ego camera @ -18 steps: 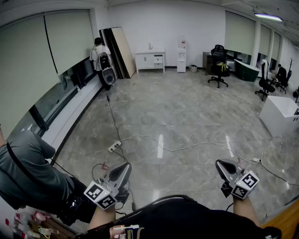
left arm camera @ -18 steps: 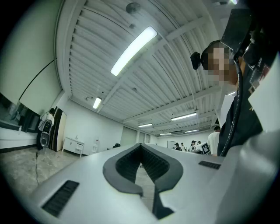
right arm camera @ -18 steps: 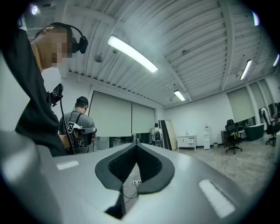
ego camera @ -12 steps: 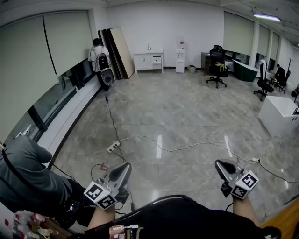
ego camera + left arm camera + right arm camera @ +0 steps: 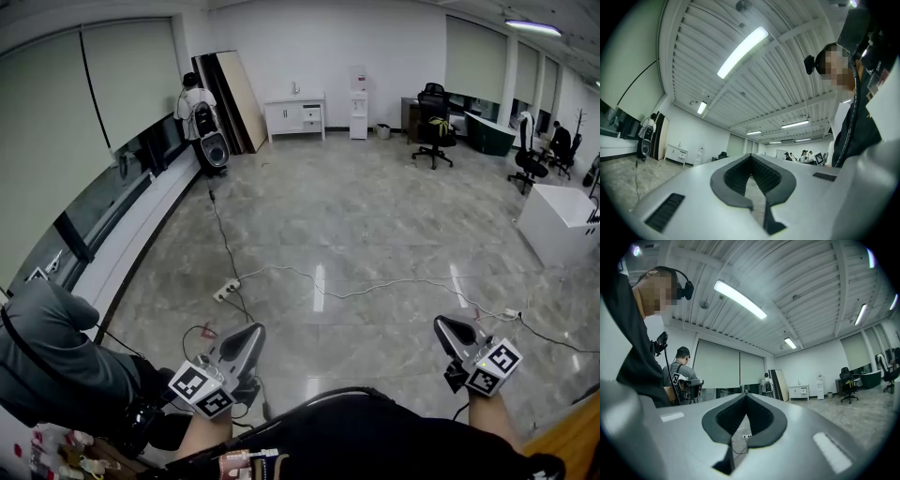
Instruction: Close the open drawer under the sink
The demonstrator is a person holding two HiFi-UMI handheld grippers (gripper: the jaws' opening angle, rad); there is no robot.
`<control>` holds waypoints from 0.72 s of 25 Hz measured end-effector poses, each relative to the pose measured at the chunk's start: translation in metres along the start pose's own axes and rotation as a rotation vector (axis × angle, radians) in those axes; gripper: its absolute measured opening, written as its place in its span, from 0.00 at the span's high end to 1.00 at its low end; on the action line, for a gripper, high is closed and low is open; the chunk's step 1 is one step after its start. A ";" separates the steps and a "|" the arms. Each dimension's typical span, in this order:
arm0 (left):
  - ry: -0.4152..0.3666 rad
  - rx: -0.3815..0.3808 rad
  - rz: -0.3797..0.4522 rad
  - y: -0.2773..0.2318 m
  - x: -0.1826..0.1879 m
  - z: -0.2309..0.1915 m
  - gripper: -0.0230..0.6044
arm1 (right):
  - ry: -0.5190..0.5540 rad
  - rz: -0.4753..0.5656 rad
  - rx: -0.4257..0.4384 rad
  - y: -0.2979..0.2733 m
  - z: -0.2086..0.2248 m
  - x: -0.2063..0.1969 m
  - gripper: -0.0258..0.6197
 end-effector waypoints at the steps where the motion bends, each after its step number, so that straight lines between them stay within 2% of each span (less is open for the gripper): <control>1: 0.001 -0.002 -0.002 -0.001 -0.002 0.000 0.96 | -0.014 0.011 0.000 0.001 0.002 -0.001 0.96; 4: 0.002 -0.009 -0.008 -0.003 -0.002 0.002 0.96 | -0.047 0.044 0.007 0.006 0.002 0.000 0.96; 9: 0.000 -0.027 -0.020 -0.027 0.003 0.022 0.96 | -0.038 0.060 0.010 0.029 0.013 0.011 0.96; 18: 0.017 -0.092 -0.049 -0.088 -0.020 0.076 0.96 | -0.049 0.041 -0.051 0.102 0.050 0.008 0.96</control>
Point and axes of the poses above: the fingertips, and each gripper's own axes: y backward along the fingers, z to its right, x out of its top, the point moved 8 cm from there along y, backward along the fingers
